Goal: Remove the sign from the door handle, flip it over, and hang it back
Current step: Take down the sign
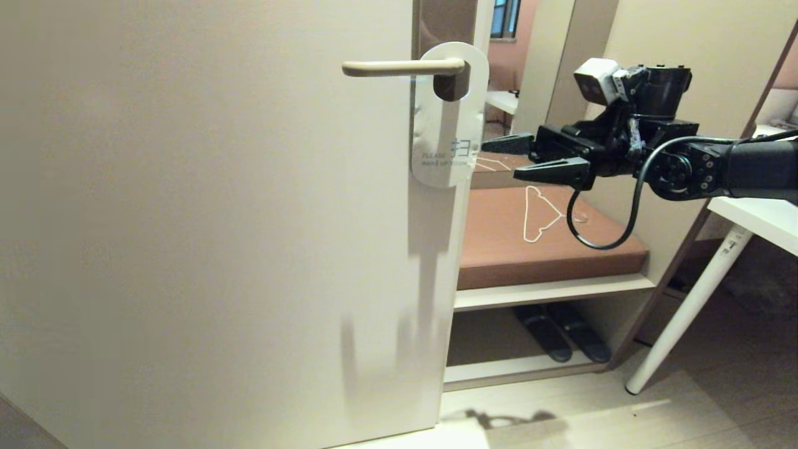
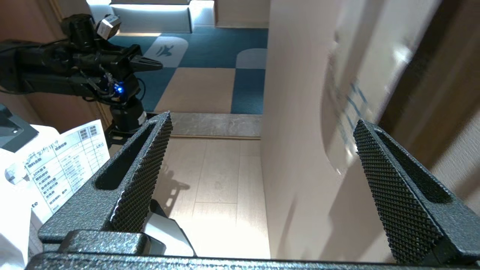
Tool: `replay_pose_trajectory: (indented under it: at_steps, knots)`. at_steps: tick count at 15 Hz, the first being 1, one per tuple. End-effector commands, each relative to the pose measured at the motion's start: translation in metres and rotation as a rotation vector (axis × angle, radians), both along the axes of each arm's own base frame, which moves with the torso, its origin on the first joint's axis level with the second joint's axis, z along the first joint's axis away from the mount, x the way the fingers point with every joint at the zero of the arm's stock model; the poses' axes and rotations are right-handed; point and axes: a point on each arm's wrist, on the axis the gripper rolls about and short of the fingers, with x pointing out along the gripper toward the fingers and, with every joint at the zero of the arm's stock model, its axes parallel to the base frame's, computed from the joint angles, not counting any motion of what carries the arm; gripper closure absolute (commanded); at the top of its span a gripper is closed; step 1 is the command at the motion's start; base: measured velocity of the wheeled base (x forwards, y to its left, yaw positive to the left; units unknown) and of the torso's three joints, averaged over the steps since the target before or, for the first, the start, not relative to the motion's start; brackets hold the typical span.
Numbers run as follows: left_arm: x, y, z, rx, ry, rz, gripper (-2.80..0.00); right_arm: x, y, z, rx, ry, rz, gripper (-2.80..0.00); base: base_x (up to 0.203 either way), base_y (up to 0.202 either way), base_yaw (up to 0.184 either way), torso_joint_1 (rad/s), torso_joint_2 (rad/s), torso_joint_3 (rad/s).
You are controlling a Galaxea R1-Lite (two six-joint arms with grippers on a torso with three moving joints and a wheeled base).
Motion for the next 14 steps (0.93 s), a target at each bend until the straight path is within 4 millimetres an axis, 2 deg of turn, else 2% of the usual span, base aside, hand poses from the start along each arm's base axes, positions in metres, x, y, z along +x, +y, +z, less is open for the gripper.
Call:
replay_pose_trajectory:
  at_steps: [1, 14]
  knots:
    - [0.0, 0.0, 0.0, 0.0, 0.001, 0.0, 0.0, -0.004, -0.005, 0.004, 0.003, -0.009, 0.029, -2.8, 0.0, 0.0, 0.0, 0.0, 0.0, 0.0]
    - [0.0, 0.0, 0.0, 0.0, 0.001, 0.0, 0.0, 0.021, 0.0, -0.014, 0.001, -0.012, -0.02, -2.8, 0.0, 0.0, 0.0, 0.0, 0.0, 0.0]
